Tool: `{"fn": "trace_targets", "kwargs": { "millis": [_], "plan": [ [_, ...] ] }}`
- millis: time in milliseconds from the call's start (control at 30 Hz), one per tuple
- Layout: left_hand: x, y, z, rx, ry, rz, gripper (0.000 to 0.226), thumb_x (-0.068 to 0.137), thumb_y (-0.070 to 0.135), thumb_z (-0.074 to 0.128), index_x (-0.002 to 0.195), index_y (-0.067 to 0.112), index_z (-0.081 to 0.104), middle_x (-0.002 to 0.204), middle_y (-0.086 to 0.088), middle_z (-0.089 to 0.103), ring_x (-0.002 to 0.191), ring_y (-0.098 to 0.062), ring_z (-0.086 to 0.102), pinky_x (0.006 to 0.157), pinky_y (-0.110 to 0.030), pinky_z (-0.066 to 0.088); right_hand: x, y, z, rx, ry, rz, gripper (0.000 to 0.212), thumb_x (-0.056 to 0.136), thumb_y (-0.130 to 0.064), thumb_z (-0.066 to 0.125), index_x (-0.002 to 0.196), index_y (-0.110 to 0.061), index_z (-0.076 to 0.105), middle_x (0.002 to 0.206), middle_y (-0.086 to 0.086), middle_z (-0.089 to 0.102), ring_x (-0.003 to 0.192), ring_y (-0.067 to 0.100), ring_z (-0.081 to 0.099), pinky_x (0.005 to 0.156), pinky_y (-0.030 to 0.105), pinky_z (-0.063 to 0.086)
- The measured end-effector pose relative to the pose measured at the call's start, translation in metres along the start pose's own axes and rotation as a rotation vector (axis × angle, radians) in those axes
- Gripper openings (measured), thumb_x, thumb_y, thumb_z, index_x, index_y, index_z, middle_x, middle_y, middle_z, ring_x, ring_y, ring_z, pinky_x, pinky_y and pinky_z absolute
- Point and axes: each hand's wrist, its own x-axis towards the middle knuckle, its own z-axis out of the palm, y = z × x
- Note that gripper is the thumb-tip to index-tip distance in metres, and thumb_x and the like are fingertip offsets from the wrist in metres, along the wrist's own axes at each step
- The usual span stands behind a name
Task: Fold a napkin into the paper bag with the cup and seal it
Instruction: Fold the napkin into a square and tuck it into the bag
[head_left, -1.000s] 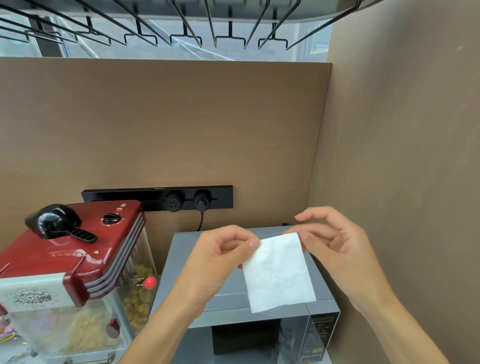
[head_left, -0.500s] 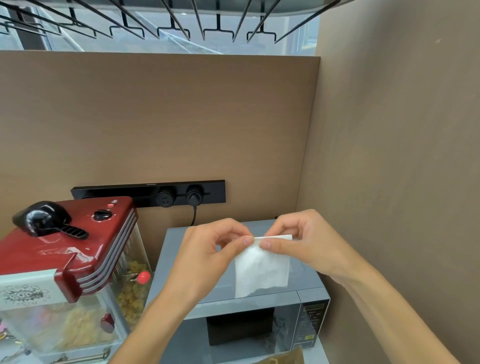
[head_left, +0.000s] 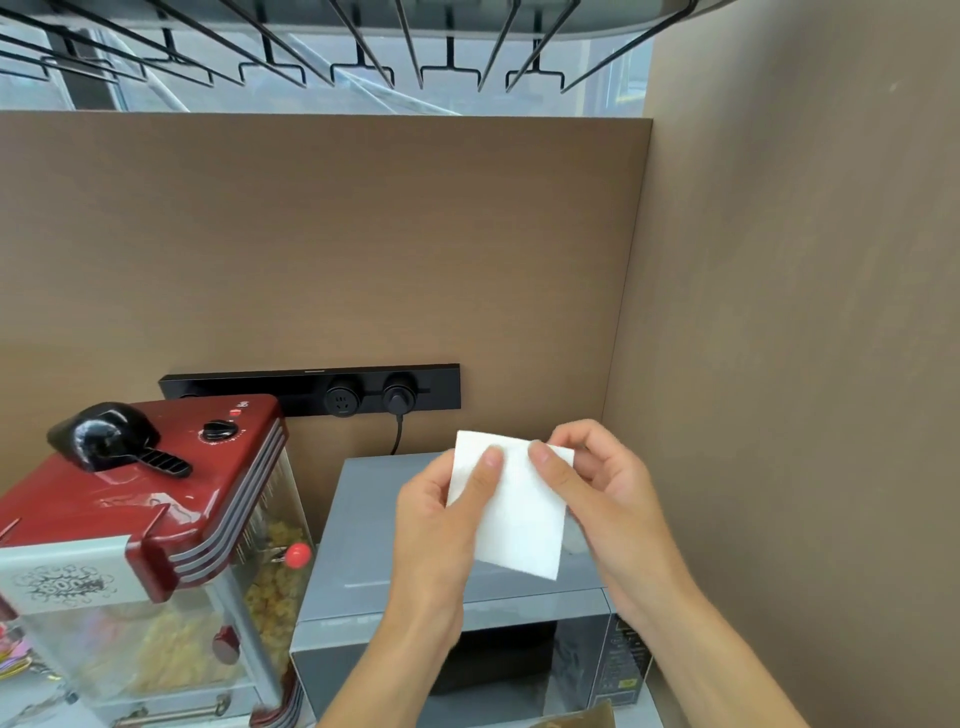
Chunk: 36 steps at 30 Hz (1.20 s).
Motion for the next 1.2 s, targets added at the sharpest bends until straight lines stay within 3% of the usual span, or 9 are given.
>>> {"fn": "trace_targets", "kwargs": {
  "millis": [100,167,300,567,667,800,967,1067,1200],
  "plan": [
    [-0.001,-0.004,0.014,-0.021,0.103,0.070,0.021,0.095,0.032,0.066,0.088,0.014,0.074,0.079,-0.013,0.073,0.071,-0.014,0.067,0.059,-0.028,0.056,-0.004,0.010,0.012,0.138,0.049,0.130,0.030,0.084,-0.039,0.078,0.100,-0.015,0.070,0.099,0.008,0.078,0.092,0.024,0.073,0.077,0.039,0.059],
    [-0.003,-0.009,0.021,0.053,0.167,0.126,0.019,0.098,0.029,0.062,0.085,0.021,0.073,0.075,-0.004,0.073,0.068,-0.009,0.068,0.057,-0.024,0.055,-0.005,0.013,0.019,0.146,0.070,0.165,0.031,0.082,-0.047,0.075,0.101,-0.024,0.076,0.101,0.005,0.079,0.095,0.020,0.075,0.075,0.033,0.061],
    [-0.005,-0.014,0.029,0.165,0.248,0.216,0.022,0.097,0.033,0.062,0.077,0.024,0.065,0.065,0.006,0.066,0.058,-0.002,0.059,0.050,-0.018,0.049,-0.003,0.017,0.028,0.075,0.191,0.074,0.018,0.084,-0.046,0.072,0.089,-0.029,0.077,0.086,-0.002,0.080,0.082,0.013,0.076,0.063,0.022,0.058],
    [0.000,-0.012,0.024,0.304,0.341,0.313,0.044,0.092,0.053,0.050,0.068,0.016,0.053,0.059,-0.006,0.055,0.048,-0.009,0.046,0.044,-0.031,0.040,0.001,0.025,0.037,-0.151,0.349,-0.169,0.039,0.087,-0.049,0.067,0.073,-0.014,0.063,0.063,0.004,0.064,0.057,0.009,0.057,0.048,0.035,0.050],
    [0.002,-0.011,0.021,0.332,0.347,0.335,0.043,0.095,0.049,0.049,0.069,0.016,0.057,0.058,-0.006,0.055,0.049,-0.004,0.044,0.044,-0.027,0.038,0.000,0.028,0.037,-0.259,0.388,-0.225,0.045,0.093,-0.043,0.064,0.064,-0.010,0.052,0.054,0.009,0.051,0.049,0.014,0.043,0.042,0.040,0.039],
    [-0.001,-0.009,0.018,0.321,0.347,0.355,0.046,0.094,0.047,0.051,0.073,0.008,0.063,0.065,-0.020,0.057,0.055,-0.009,0.044,0.046,-0.034,0.039,-0.001,0.030,0.034,-0.330,0.416,-0.312,0.046,0.098,-0.034,0.061,0.058,-0.018,0.046,0.044,-0.006,0.039,0.042,0.007,0.032,0.037,0.027,0.029],
    [-0.006,-0.009,0.015,0.280,0.347,0.338,0.051,0.099,0.039,0.055,0.068,-0.002,0.056,0.061,-0.024,0.044,0.055,-0.008,0.033,0.047,-0.024,0.028,-0.005,0.032,0.035,-0.379,0.426,-0.337,0.039,0.097,-0.038,0.054,0.066,-0.015,0.058,0.047,0.003,0.045,0.044,0.011,0.034,0.039,0.032,0.032],
    [-0.009,-0.009,0.016,0.264,0.317,0.328,0.053,0.100,0.039,0.055,0.070,-0.006,0.055,0.063,-0.027,0.043,0.056,-0.013,0.033,0.049,-0.028,0.029,-0.007,0.032,0.035,-0.361,0.463,-0.305,0.043,0.101,-0.036,0.048,0.061,-0.022,0.046,0.048,-0.009,0.039,0.045,0.007,0.032,0.043,0.021,0.028],
    [-0.008,-0.008,0.006,0.248,0.208,0.290,0.052,0.098,0.038,0.058,0.073,-0.007,0.055,0.066,-0.028,0.048,0.059,-0.017,0.039,0.053,-0.030,0.031,-0.009,0.031,0.022,-0.381,0.497,-0.215,0.055,0.101,-0.053,0.038,0.061,-0.016,0.035,0.050,-0.006,0.033,0.049,0.010,0.030,0.047,0.032,0.032]
  ]
}}
